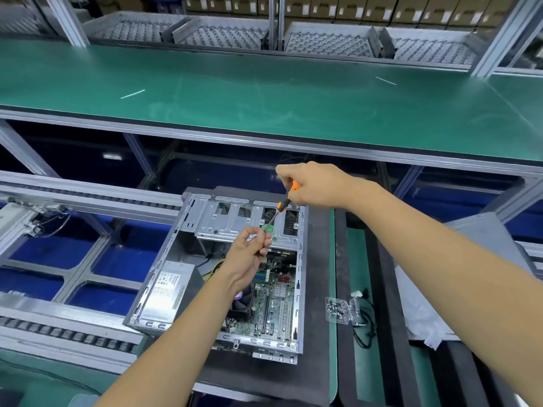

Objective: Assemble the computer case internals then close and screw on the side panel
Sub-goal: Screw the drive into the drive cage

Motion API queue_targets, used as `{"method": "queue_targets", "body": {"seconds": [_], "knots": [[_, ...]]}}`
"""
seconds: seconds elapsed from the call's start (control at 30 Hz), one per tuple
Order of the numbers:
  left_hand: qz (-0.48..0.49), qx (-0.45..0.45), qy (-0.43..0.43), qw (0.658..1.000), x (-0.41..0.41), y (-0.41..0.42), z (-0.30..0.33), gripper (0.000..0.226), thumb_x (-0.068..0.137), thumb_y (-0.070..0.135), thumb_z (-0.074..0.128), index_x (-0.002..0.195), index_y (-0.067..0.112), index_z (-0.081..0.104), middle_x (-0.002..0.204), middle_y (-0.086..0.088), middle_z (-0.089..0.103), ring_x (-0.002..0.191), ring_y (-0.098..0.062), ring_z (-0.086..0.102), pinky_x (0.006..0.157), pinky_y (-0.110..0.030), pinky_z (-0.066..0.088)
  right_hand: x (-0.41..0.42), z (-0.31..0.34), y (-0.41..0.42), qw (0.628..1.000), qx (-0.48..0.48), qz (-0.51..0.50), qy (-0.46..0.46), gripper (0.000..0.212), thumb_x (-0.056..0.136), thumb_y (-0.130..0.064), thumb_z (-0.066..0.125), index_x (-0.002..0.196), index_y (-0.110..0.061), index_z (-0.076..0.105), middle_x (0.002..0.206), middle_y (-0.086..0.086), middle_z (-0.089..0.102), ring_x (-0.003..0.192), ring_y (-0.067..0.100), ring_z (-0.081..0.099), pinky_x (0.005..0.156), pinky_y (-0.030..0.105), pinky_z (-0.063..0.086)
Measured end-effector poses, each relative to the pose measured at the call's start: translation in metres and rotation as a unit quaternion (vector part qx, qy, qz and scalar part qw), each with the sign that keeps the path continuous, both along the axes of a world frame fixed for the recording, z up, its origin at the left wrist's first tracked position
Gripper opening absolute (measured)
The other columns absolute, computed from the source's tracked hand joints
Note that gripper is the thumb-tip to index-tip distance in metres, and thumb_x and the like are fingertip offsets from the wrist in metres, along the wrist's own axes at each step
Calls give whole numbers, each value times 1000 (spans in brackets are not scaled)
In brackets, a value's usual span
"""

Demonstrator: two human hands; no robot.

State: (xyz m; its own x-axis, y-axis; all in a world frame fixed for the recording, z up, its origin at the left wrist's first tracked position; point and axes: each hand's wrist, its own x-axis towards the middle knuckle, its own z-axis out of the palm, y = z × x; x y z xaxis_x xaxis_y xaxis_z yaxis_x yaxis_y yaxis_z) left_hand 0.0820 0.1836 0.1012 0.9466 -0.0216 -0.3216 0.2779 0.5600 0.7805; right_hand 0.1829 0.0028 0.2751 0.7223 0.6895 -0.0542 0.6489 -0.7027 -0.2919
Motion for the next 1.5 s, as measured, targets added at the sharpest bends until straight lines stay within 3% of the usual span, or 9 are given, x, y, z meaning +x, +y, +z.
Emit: {"method": "queue_targets", "body": {"seconds": [0.4,0.57,0.7,1.0,1.07,1.13,1.23,1.37,1.5], "knots": [[-21,122,-11,992,19,-11,10,10,102,12,57,94,8,63,81,-3,69,65,-7,60,59,-17,48,8,4,-7,996,-38,29,-82,16,80,-27,55,84,-30,40,58,-7,51,56,10,48,52,30,23],[-57,192,-30,979,32,-10,15,9,101,0,56,100,7,61,91,-5,75,81,-12,71,60,-19,49,14,3,-12,994,-48,20,-96,17,82,-27,56,86,-28,40,57,-7,50,55,11,47,52,31,23],[-114,313,-61,941,49,-8,22,10,100,-2,56,102,8,58,96,-6,77,90,-17,75,58,-18,48,20,0,-16,994,-60,17,-94,16,84,-25,56,87,-27,40,57,-8,51,55,11,47,52,31,22],[-203,508,-131,827,89,-19,39,20,95,-5,57,87,13,54,86,-11,74,78,-19,74,59,-21,47,37,-8,-19,990,-93,21,-109,16,85,-20,53,87,-27,38,57,-11,48,55,9,44,51,31,21],[-226,528,-119,810,97,-25,40,22,93,-6,57,84,14,55,86,-10,73,73,-16,72,70,-36,55,41,-10,-18,988,-106,24,-110,16,85,-20,52,87,-27,38,60,-11,50,55,10,45,52,31,22],[-236,530,-93,809,103,-30,39,22,92,-8,54,83,12,55,90,-14,71,70,-17,68,83,-47,54,45,-14,-17,987,-115,27,-107,15,86,-19,51,88,-27,39,64,-10,52,57,11,47,52,31,24],[-222,517,-50,825,108,-38,37,22,89,-13,48,84,6,58,97,-25,68,75,-26,60,89,-52,52,52,-21,-16,987,-126,32,-97,15,87,-18,52,88,-27,40,65,-11,52,58,10,47,53,32,27],[-231,514,3,826,110,-50,43,22,92,-10,44,92,1,62,102,-25,69,86,-32,61,89,-43,53,60,-31,-16,987,-135,36,-84,16,88,-14,52,89,-26,41,62,-12,47,56,6,41,52,31,24],[-200,477,110,848,116,-64,56,23,97,4,43,95,0,66,103,-19,69,92,-25,57,97,-39,48,66,-41,-13,985,-145,45,-79,16,89,-15,52,92,-26,41,62,-10,47,54,8,42,52,31,24]]}}
